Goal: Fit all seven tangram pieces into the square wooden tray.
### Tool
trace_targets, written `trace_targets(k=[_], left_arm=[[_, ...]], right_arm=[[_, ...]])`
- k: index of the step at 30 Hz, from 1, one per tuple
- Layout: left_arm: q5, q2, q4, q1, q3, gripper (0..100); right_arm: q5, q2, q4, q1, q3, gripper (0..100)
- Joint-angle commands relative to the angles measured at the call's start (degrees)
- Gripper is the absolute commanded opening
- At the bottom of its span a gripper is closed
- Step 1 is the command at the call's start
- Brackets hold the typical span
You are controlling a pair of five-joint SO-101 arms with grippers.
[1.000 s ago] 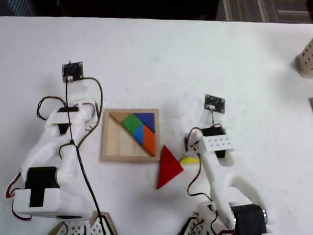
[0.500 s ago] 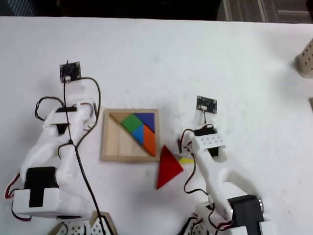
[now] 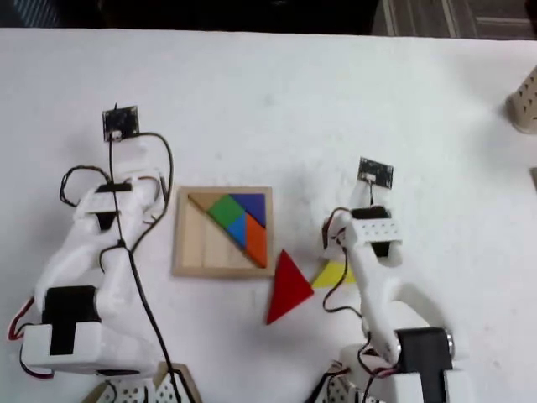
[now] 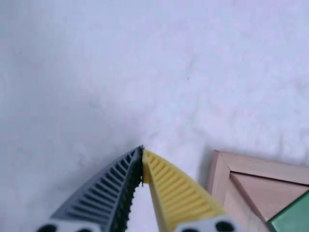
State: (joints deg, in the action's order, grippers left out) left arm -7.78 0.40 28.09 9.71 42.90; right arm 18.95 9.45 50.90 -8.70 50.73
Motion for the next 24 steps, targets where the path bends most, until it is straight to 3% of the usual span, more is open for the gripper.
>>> trace_targets(k=[1, 7, 17, 24], left_arm=[[-0.3, -0.2, 0.2, 0.6, -3.1, 2], [-0.3, -0.2, 0.2, 0.6, -3.1, 2], [-0.3, -0.2, 0.2, 0.6, -3.2, 2], [-0.3, -0.1, 0.0, 0.5, -3.2, 2]], right_arm=[[-1.1, -4.9, 1.1, 0.6, -3.9, 19.8], [-5.5, -6.5, 7.4, 0.7, -8.2, 20.0], [-12.2, 17.1, 13.0, 0.2, 4.0, 20.2], [-27.9, 24.0, 14.9, 0.0, 14.1, 19.7]])
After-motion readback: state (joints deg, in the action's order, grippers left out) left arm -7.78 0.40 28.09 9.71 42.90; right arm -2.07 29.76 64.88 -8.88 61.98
